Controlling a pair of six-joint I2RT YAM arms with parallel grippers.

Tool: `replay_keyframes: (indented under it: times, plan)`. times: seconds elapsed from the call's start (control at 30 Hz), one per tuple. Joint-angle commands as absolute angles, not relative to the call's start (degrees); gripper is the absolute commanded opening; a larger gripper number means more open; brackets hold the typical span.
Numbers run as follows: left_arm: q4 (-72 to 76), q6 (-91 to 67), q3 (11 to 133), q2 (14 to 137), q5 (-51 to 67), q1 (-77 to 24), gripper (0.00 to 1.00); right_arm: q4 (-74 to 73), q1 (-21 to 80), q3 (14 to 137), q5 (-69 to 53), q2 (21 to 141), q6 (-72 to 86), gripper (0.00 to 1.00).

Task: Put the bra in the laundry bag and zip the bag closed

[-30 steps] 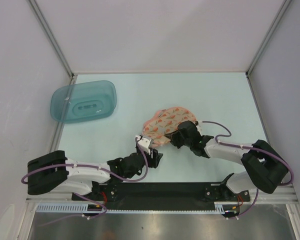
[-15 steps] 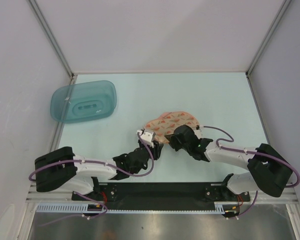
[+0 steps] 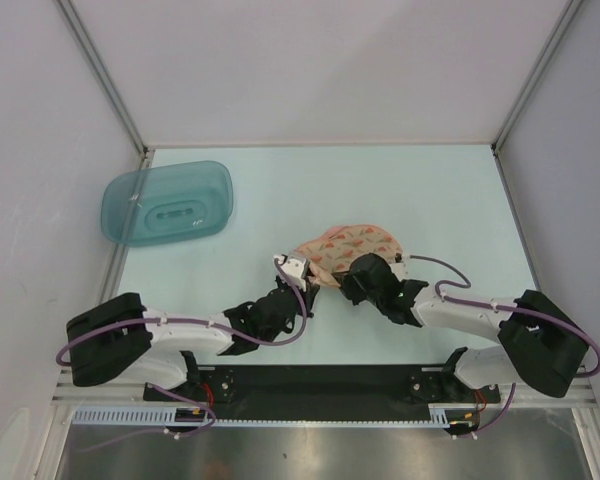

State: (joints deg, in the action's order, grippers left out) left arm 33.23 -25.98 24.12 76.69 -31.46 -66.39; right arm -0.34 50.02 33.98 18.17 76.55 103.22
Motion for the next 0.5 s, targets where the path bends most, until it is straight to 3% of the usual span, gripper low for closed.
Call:
replay_keyframes:
  times: [0.0,0.3,0.47]
  plan:
    - [33.1,-26.8,22.4,72.2,-29.0,-64.8,0.00,-2.5,49.0,31.5,20.0,73.0,100.6,0.06]
    - [28.5,-25.8,15.8,62.9,-23.0,-62.8,0.00,-3.3,41.1,31.5,17.5,69.3,80.9,0.04]
    - [27.2,-24.8,14.8,63.5,-12.3,-57.8,0.00,-0.5,31.5,34.0,2.0,73.1,59.5,0.07]
